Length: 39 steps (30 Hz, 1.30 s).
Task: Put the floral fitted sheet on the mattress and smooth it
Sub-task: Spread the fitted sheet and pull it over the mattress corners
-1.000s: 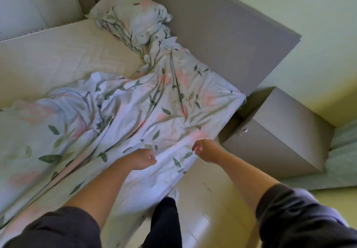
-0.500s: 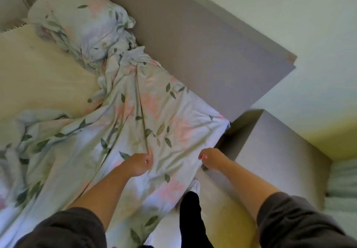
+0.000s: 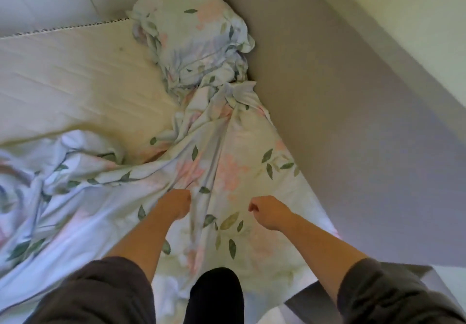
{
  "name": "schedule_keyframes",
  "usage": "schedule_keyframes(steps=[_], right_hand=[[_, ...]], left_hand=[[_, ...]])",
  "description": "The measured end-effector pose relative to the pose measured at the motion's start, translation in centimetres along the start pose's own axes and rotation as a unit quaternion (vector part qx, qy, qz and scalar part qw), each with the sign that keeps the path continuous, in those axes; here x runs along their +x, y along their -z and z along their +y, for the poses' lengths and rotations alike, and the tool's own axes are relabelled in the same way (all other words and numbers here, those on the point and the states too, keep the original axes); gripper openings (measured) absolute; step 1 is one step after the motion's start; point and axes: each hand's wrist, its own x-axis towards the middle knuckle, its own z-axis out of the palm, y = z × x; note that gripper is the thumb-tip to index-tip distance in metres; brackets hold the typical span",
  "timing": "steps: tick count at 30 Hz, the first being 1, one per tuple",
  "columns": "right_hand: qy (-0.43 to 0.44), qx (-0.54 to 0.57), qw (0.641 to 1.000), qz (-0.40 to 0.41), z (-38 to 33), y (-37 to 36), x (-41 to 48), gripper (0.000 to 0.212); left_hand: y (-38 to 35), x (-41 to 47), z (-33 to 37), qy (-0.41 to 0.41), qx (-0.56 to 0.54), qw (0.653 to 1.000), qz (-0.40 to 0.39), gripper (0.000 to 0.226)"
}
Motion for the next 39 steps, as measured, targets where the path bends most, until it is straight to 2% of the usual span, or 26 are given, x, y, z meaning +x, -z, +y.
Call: schedule_keyframes(steps=[3, 5, 9, 13, 15, 16, 18, 19, 20, 22, 24, 25, 27, 28, 29, 30, 31, 32, 33, 35, 37, 39], right_hand=[[0.065, -0.104, 0.992, -0.01, -3.3, 3.1, 2.3, 0.036], [0.107, -0.156, 0.982, 0.021, -6.3, 5.4, 5.7, 0.034], [0.173, -0.18, 0.965, 0.077, -13.1, 7.8, 15.1, 0.033], [0.196, -0.199, 0.956, 0.09, -19.5, 6.9, 27.2, 0.043], [0.207, -0.203, 0.955, 0.07, -21.7, 6.2, 30.9, 0.056], [0.213, -0.218, 0.952, 0.03, -22.7, 5.3, 32.5, 0.068], [0.206, -0.279, 0.936, -0.06, -23.1, 4.3, 33.7, 0.095], [0.197, -0.312, 0.926, -0.081, -23.1, 3.7, 34.2, 0.1], [0.189, -0.338, 0.918, -0.08, -22.9, 3.1, 34.5, 0.096], [0.184, -0.384, 0.903, -0.057, -22.6, 2.2, 35.0, 0.069], [0.192, -0.433, 0.88, -0.043, -22.8, 2.0, 35.6, 0.04], [0.199, -0.456, 0.867, -0.039, -23.1, 2.2, 36.0, 0.033], [0.232, -0.485, 0.842, -0.038, -23.9, 2.9, 36.8, 0.03], [0.243, -0.478, 0.842, -0.052, -24.4, 3.6, 37.3, 0.032], [0.238, -0.447, 0.859, -0.081, -24.9, 4.6, 37.7, 0.036], [0.215, -0.387, 0.889, -0.115, -25.4, 5.8, 38.2, 0.041], [0.185, -0.314, 0.921, -0.136, -25.9, 7.1, 38.9, 0.047], [0.173, -0.24, 0.947, -0.128, -26.6, 8.4, 39.6, 0.049], [0.181, -0.18, 0.963, -0.085, -27.4, 9.9, 40.3, 0.045], [0.222, -0.118, 0.967, 0.041, -29.5, 12.2, 41.7, 0.035], [0.252, -0.127, 0.953, 0.107, -31.1, 13.7, 42.8, 0.044], [0.215, -0.244, 0.944, 0.049, -31.2, 14.6, 43.4, 0.063]], left_hand=[[1.9, 1.6, -3.9, 0.033, -0.023, 0.999, 0.029, 0.03], [3.4, 4.1, -6.8, 0.05, -0.034, 0.997, 0.053, 0.032], [5.4, 11.1, -12.2, 0.086, -0.05, 0.99, 0.096, 0.047], [4.1, 18.9, -18.6, 0.091, 0.015, 0.992, 0.083, 0.056], [2.6, 21.0, -20.4, 0.076, 0.017, 0.996, 0.048, 0.074], [1.5, 21.8, -21.2, 0.065, 0.013, 0.997, 0.036, 0.077], [0.0, 22.3, -20.9, 0.034, -0.038, 0.998, 0.026, 0.066], [-0.6, 22.4, -20.7, 0.026, -0.103, 0.994, 0.003, 0.062], [-0.9, 22.5, -20.6, 0.029, -0.185, 0.982, -0.037, 0.066], [-0.7, 22.3, -20.7, 0.06, -0.304, 0.942, -0.128, 0.092], [-0.4, 22.1, -21.4, 0.07, -0.268, 0.939, -0.204, 0.113], [-0.4, 21.9, -21.7, 0.07, -0.239, 0.937, -0.244, 0.112], [-0.2, 21.5, -21.8, 0.074, -0.233, 0.924, -0.294, 0.087], [0.4, 21.6, -22.1, 0.067, -0.255, 0.922, -0.285, 0.065], [1.4, 21.8, -22.7, 0.055, -0.296, 0.923, -0.24, 0.04], [2.8, 22.3, -23.6, 0.053, -0.337, 0.925, -0.167, 0.019], [4.7, 23.2, -25.0, 0.061, -0.362, 0.927, -0.076, 0.008], [6.8, 24.2, -26.8, 0.083, -0.363, 0.928, 0.013, 0.008], [9.1, 25.3, -28.5, 0.111, -0.329, 0.934, 0.085, 0.009], [13.2, 26.7, -31.1, 0.174, -0.208, 0.941, 0.201, 0.013], [15.0, 27.3, -32.0, 0.205, -0.128, 0.928, 0.283, 0.011], [14.7, 27.1, -31.9, 0.227, -0.099, 0.916, 0.316, 0.01]])
